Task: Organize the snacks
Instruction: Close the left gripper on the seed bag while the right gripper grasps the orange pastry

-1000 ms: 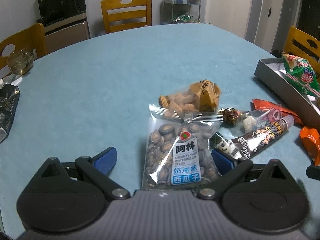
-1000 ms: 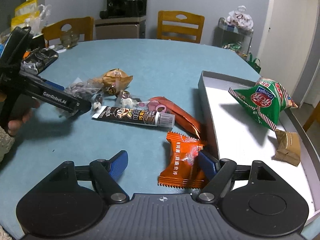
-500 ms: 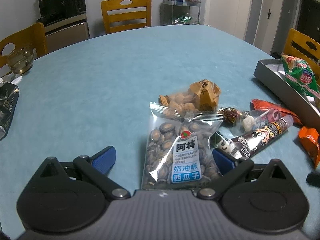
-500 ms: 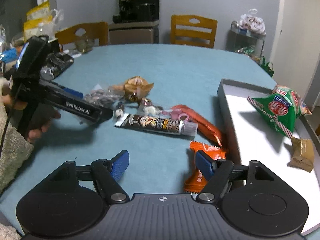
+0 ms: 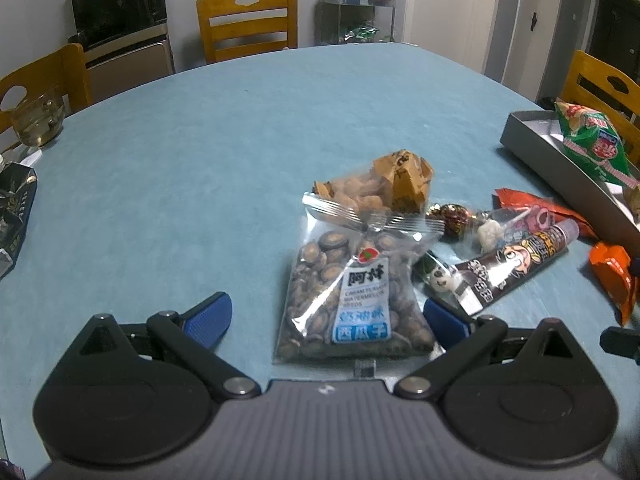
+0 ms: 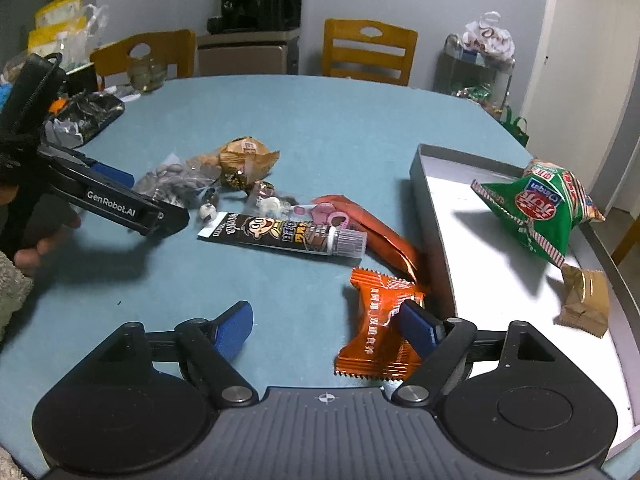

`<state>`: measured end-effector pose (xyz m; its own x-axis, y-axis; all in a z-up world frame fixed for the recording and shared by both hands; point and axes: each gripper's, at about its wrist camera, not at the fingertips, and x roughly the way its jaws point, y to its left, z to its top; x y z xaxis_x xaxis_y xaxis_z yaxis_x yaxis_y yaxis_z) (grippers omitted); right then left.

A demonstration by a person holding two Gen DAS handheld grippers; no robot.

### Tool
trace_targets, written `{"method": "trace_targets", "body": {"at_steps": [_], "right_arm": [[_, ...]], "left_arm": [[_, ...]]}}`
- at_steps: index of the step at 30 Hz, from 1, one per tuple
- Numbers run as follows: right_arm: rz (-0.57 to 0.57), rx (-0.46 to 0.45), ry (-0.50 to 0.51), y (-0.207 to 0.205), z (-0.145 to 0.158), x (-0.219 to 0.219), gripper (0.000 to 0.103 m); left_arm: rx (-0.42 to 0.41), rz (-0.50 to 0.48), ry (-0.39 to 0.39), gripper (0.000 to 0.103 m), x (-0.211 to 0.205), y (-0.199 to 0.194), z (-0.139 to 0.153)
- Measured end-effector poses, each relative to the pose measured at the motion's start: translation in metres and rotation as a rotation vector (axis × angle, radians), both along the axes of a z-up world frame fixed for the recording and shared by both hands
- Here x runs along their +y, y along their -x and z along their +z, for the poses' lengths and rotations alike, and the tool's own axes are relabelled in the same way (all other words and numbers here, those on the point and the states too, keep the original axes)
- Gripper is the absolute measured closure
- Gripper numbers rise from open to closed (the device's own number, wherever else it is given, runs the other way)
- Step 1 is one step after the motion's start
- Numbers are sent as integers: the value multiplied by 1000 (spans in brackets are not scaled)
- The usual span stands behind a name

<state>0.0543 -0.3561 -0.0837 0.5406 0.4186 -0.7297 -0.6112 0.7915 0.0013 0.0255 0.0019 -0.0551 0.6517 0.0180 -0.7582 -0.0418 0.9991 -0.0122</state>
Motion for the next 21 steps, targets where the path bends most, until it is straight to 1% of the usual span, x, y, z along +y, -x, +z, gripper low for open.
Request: {"method": "trace_targets", "body": {"at_steps": [3,4,6,7,8,10,12,18,21], "right_arm": [[57,23,-64,3,6,-3,23],[44,7,-60,4,8,-4,23],[-19,-38,-28,3,11,-7,23],[-46,-43,-20,2,13,-10,23],[-61,-35,-22,0,13,-12,23],[-88,11,-30,-5,13,-15,24],[-90,40,-36,-6,11,-14,25],[-134,35,24,-11,3,-5,26],[-150,4,77,-13,-1,5,26]], "left_arm": [[-5,-3,-1,0,-1,3,-1],[-7,-3,-1,1,-1,4,-1],[-8,-3,0,1,-1,5,-2],[-8,-3,-1,1,-2,5,-2],[-8,-3,-2,1,-1,5,-2],[-8,-3,-1,1,-1,5,-2],[-9,-2,-1,1,-1,5,-2],[-8,-2,-1,1,-1,5,-2],[-9,-3,-1,1,-1,5,-2]]}}
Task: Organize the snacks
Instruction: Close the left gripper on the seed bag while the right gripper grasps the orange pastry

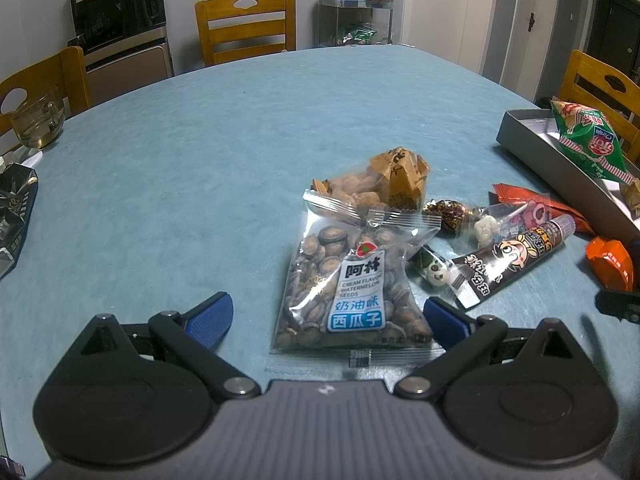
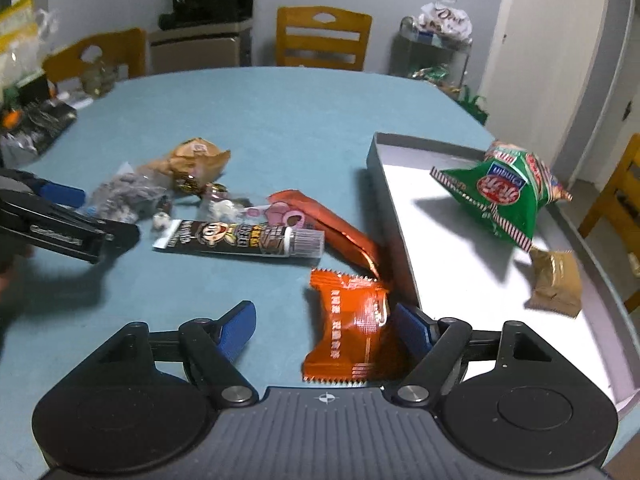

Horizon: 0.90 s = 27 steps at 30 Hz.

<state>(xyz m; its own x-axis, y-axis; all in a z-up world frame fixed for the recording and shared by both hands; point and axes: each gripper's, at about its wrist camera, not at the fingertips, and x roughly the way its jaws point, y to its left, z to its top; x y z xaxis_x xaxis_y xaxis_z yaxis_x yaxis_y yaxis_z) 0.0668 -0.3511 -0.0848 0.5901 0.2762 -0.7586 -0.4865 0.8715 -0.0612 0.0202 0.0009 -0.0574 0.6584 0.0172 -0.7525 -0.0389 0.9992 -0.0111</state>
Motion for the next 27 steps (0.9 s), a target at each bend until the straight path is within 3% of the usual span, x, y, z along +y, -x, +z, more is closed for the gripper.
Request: {"method": "trace_targets", "body": {"at_steps": [4,6,9,17,19,21,23,27], "right_arm": [[5,24,29,-8,-9,9,24],[-7,75,-34,-16,-10,5,24],[-2,97,-84,-17,-9,1,33],[30,42,-85,-4,-12,1,42],[24,13,-80,-1,-12,-2,50],[22,-6,-80,1,-13,-4,59],[28,-12,-86,2,-13,-5,61],[38,-31,-87,5,-13,-6,64]], "left_arm": [[2,-3,0,1,0,0,0],[2,-4,0,1,0,0,-1],[3,-7,0,1,0,0,0],[-14,-13,19,2,5,2,-1],[-21,-6,15,6,6,3,0],[-37,1,7,20,6,5,1],[-50,0,11,34,7,7,3],[-70,-10,3,38,5,8,4]]}}
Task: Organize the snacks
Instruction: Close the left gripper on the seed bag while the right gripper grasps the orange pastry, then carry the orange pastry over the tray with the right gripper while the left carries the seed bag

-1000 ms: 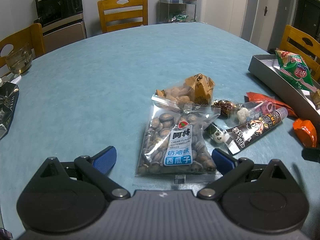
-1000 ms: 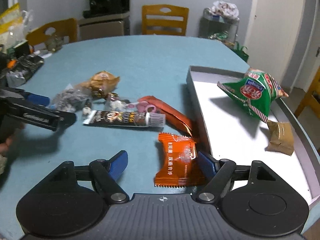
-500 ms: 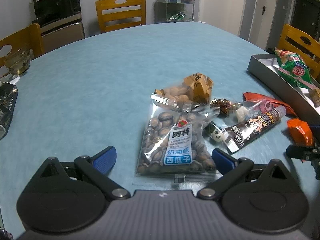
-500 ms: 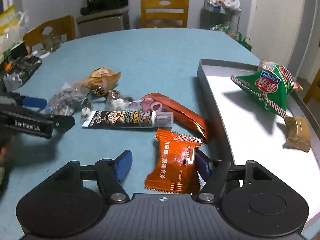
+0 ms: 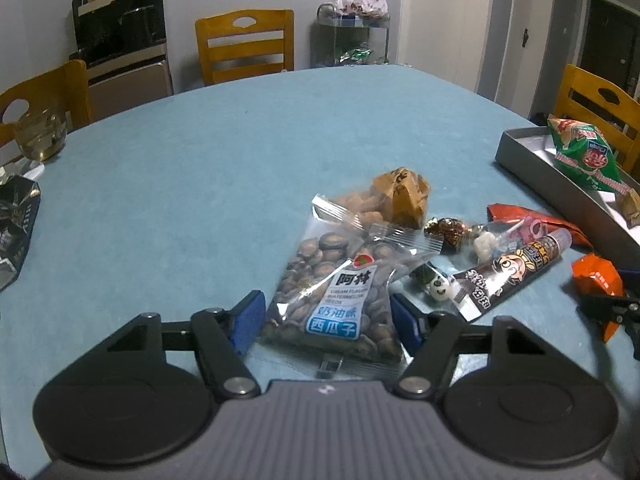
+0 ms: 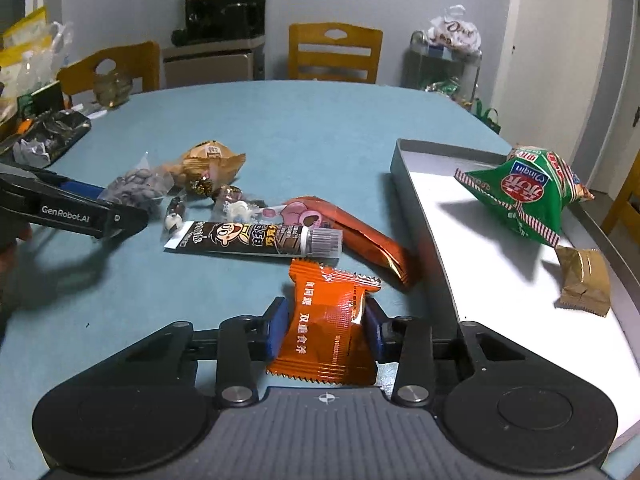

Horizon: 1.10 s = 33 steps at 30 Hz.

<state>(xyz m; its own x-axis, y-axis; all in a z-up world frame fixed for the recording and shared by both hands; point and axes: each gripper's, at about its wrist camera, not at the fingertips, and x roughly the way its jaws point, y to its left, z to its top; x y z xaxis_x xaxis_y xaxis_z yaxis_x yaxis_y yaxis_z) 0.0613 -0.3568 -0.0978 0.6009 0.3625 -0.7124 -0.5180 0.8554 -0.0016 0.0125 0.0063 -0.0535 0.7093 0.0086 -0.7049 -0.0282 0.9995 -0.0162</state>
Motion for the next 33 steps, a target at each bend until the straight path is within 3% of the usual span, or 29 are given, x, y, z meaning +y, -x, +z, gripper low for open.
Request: {"method": "trace_targets", "body": {"at_steps": [15,26,33], "right_arm": [[29,-52,-64,10,13,-6,66],[34,-99,-115,14,33,-18,66],[39,-117,-141,11,43,-32,66]], "left_arm": [[-60,5,-19,50,-3,6,9],[-171,32,15,52,3,19,32],[-208,42,-14,53,-11,26,51]]}}
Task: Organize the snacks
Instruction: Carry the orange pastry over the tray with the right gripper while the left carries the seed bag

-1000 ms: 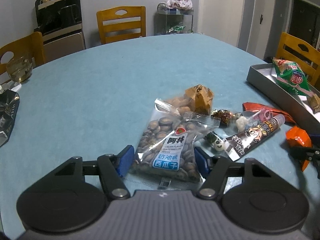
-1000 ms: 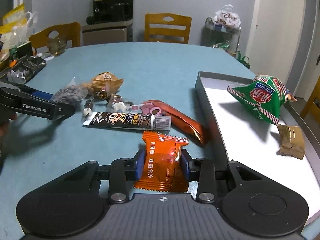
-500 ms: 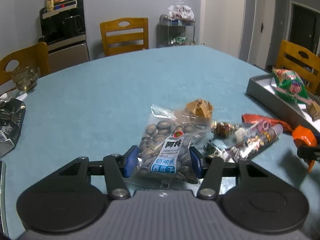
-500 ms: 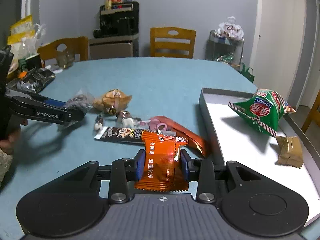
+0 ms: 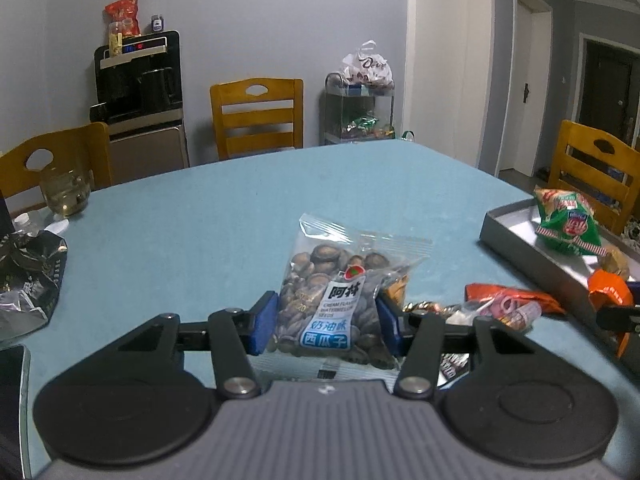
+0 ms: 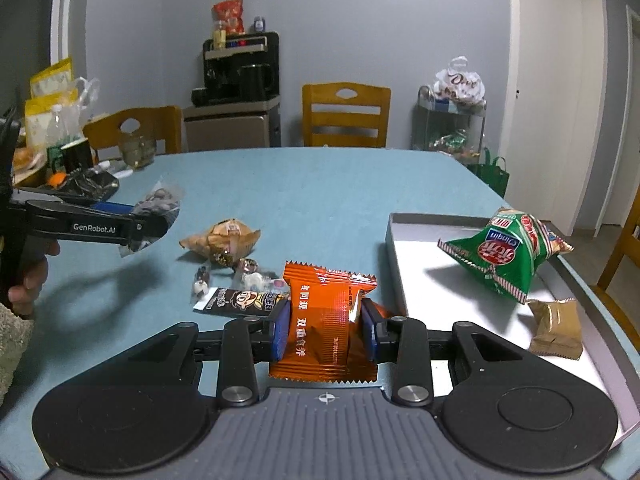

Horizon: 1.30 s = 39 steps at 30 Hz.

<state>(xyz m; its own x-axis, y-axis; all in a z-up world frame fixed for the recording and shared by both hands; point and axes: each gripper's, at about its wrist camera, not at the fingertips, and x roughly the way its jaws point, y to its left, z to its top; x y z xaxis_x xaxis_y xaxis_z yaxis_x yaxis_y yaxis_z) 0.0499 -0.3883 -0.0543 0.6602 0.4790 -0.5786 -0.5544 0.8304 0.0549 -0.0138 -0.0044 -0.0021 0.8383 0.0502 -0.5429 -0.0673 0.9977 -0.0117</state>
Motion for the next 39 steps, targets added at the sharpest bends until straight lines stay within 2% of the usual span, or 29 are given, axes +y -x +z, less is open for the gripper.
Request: {"method": "trace_targets", "body": {"at_steps": [17,29,39], "right_arm": [[-49,-37,-59,-25,14,-45,66],[-133,-106,-84,-44,34,-100,66],[-144,-63,-92,-53,20,-117,66]], "left_arm": [[-20,-39,-35,53,-56,-17,44],[-24,-114,-41,53,-108,-44,63],[-2,-198,-54,53,-156,-66,63]]}}
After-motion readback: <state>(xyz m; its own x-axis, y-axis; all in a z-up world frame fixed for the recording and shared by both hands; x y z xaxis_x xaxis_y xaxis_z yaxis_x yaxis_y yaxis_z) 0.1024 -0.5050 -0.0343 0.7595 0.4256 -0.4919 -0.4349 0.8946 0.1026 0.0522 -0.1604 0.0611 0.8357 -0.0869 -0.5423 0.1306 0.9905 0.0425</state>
